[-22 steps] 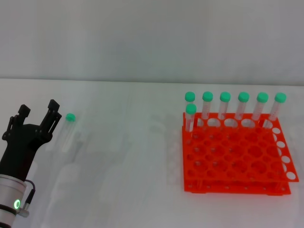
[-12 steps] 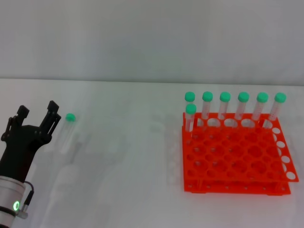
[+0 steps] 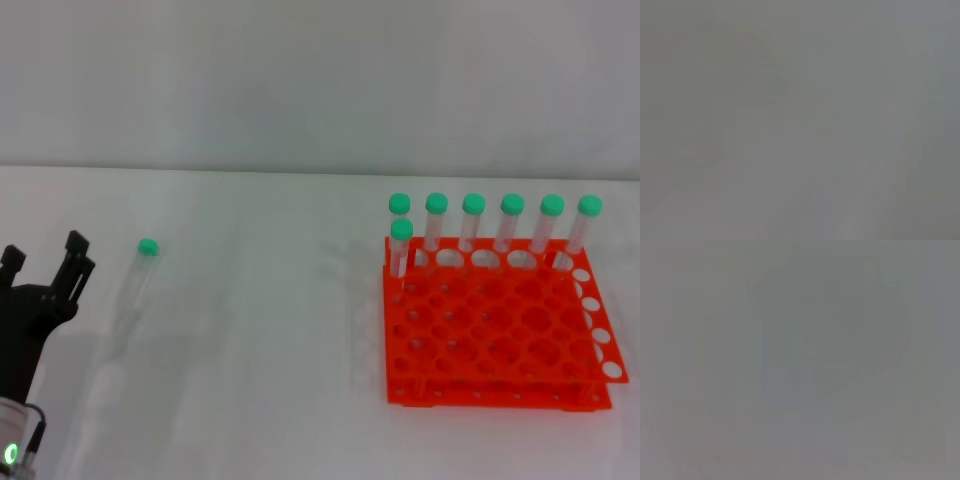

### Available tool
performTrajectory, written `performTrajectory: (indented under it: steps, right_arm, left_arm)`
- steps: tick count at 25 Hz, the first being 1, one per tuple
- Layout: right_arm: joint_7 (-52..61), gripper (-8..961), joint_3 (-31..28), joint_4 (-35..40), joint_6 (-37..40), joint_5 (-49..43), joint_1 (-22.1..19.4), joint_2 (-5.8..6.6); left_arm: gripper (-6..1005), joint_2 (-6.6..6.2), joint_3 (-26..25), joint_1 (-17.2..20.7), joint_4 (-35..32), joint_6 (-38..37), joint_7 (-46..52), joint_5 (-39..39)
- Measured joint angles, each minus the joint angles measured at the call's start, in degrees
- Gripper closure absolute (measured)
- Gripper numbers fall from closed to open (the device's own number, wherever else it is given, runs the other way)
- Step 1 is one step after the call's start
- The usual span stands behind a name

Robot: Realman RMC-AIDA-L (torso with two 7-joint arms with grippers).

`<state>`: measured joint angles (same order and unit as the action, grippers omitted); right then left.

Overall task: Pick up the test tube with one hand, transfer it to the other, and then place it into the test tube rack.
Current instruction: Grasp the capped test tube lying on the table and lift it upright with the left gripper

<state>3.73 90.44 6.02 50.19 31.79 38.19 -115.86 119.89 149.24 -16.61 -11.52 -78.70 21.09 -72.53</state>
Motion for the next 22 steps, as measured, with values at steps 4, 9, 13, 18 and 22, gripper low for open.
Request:
performTrajectory:
  steps: [4,9,13,18,22]
  right_arm:
    - [0.07,80,-0.1,0.01,-0.01,0.15,0.34,-0.1]
    - [0.09,80,-0.09,0.05,-0.09,0.19,0.89,-0.33]
    - [0.12,80,-0.09,0.06,-0.1,0.21,1.25,-0.38]
    - [0.21,80,-0.1,0.23,-0.23,0.22,1.3,-0.37]
    - [0.22,80,-0.09,0.32,-0.62,0.65,1.17,-0.36]
  left_arm:
    - [125,-0.04,0.0,0.79,-0.03,-0.06,0.72,-0.73]
    - [125,-0.6,-0.02,0.59,1.29,1.3,7.08,-0.72]
    - [125,-1.16,-0.37,-1.69,8.31,2.43,17.16,0.42]
    - [125,-2.79,0.33,-8.61,26.67,4.58,41.73,12.32]
    - [124,-5.17,6.67,-11.98,37.95,5.11,59.68,18.97]
